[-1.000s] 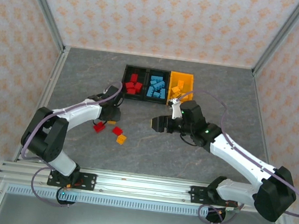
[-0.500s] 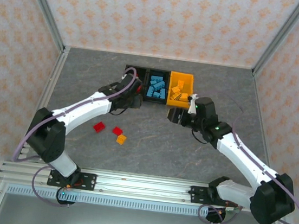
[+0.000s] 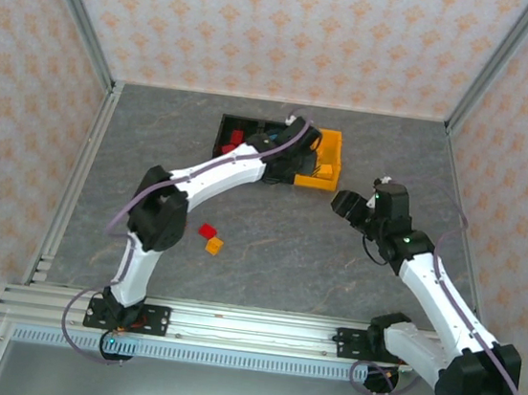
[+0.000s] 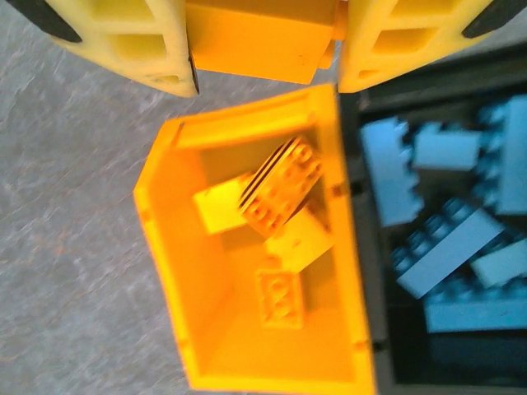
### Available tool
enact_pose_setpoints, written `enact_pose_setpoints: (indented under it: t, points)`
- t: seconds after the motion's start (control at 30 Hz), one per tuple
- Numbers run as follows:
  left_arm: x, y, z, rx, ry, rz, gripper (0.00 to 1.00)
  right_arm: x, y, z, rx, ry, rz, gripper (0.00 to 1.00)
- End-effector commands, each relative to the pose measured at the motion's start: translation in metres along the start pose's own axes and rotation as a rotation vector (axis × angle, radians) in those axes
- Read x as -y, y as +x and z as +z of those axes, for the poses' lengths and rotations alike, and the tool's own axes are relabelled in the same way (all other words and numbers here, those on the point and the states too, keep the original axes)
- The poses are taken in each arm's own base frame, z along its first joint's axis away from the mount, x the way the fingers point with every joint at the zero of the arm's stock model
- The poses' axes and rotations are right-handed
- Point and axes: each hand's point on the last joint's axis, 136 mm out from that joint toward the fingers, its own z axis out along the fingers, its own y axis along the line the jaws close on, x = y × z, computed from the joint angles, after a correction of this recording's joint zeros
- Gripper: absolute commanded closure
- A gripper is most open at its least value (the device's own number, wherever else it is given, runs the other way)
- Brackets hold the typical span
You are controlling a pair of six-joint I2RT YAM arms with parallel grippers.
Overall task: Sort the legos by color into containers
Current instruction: Place the lego in the container.
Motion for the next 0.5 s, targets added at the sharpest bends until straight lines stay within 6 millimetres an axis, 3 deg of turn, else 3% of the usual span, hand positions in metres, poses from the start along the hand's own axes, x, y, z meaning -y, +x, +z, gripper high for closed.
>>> enact_pose_setpoints:
  t: [0.0,0.27,0.47]
  points:
    - [0.005,-0.016,0.01,0.017,-0.036,0.001,0.71,0.01,0.0,-0.004,0.02,0.023,0.036,0.28]
    - [0.023,-0.05,0.053,0.121,-0.048,0.035,0.7,0.018,0.004,-0.003,0.018,0.047,0.031,0.28]
    - [0.029,-0.057,0.071,0.167,-0.022,0.034,0.68,0.019,0.002,-0.006,0.033,0.049,0.033,0.28]
